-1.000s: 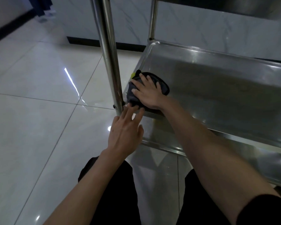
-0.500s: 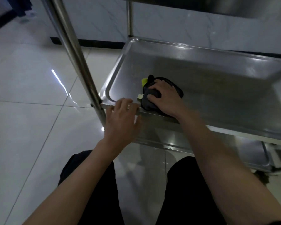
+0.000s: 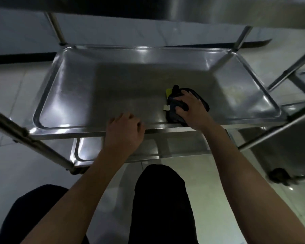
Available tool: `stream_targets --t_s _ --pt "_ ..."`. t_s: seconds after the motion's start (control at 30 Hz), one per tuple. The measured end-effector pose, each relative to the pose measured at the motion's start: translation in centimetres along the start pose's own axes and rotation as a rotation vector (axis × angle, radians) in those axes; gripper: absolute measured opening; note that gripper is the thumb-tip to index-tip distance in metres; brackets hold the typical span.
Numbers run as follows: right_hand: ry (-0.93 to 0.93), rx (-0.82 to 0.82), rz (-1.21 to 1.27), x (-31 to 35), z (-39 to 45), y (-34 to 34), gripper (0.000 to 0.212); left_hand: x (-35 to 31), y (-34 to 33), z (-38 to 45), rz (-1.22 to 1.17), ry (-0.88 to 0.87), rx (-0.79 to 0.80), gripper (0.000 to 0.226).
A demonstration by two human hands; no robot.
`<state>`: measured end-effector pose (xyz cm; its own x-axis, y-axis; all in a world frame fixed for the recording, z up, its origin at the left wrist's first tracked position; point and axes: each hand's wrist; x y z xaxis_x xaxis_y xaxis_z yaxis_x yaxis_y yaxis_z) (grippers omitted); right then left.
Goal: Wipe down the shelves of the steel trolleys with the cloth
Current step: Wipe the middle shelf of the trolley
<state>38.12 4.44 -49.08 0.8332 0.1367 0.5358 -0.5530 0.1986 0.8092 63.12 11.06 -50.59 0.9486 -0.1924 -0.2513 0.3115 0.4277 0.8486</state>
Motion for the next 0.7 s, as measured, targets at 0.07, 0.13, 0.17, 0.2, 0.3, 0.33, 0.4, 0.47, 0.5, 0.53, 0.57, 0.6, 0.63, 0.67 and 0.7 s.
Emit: stream_targets --t_s 0.07,0.13,0.17,0.2,0.3,0.33,0.4,0.47,0.5,0.53,0.57,0.6,0.63,0.67,0.7 --pt "0.008 0.005 -0.059 -1.1 0.0 0.4 0.042 0.1 0.0 -0.4 -0.01 -0.007 -0.026 0.027" --pt "0.037 0.033 -0.143 -1.3 0.1 -0.2 0.044 0.3 0.1 -0.6 -0.021 -0.004 -0.039 0.023" --pt "0.043 0.045 -0.182 -1.2 0.1 -0.6 0.045 0.5 0.2 -0.6 -0.029 -0.004 -0.043 0.021" --pt "0.042 0.06 -0.212 -1.0 0.2 -1.0 0.046 0.7 0.2 -0.6 -0.043 -0.005 -0.044 0.02" --pt "0.02 0.128 -0.266 0.2 0.7 -1.8 0.049 1.6 0.6 -0.4 -0.1 -0.037 -0.035 0.023" --pt "0.022 0.15 -0.278 0.9 1.0 -2.1 0.049 2.1 1.0 -0.4 -0.101 -0.047 -0.028 0.026" --pt "0.021 0.187 -0.261 2.7 1.6 -2.9 0.049 4.0 2.0 -0.1 -0.038 -0.04 -0.053 0.029" --pt "0.016 0.207 -0.223 4.6 2.0 -4.0 0.049 7.4 3.4 0.0 0.058 0.035 -0.124 0.029" --pt "0.021 0.208 -0.21 5.4 2.3 -4.5 0.049 9.4 4.1 0.0 0.102 0.091 -0.163 0.029" --pt "0.03 0.217 -0.204 6.1 2.7 -5.0 0.049 11.3 4.8 -0.2 0.141 0.145 -0.186 0.031" --pt "0.044 0.232 -0.199 6.7 3.1 -5.5 0.05 12.8 5.2 -0.4 0.181 0.182 -0.178 0.031" --pt "0.057 0.249 -0.196 7.2 3.5 -5.9 0.051 13.8 5.3 -0.6 0.216 0.198 -0.155 0.031" --pt "0.067 0.262 -0.196 7.8 3.8 -6.5 0.055 14.3 5.2 -0.7 0.236 0.2 -0.135 0.029" --pt "0.076 0.268 -0.195 8.4 4.2 -7.0 0.06 14.4 5.0 -0.8 0.248 0.2 -0.126 0.026" --pt "0.079 0.27 -0.189 9.0 4.5 -7.6 0.065 14.4 4.8 -0.9 0.259 0.204 -0.128 0.023"
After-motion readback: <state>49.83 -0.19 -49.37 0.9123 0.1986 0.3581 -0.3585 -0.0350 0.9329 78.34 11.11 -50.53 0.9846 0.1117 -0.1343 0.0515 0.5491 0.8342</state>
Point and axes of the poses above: each hand's wrist, its own z-axis towards the middle knuckle, its own y-axis out of the back of the hand, x = y × z, and after that the axes turned 12 degrees about -x, right-handed
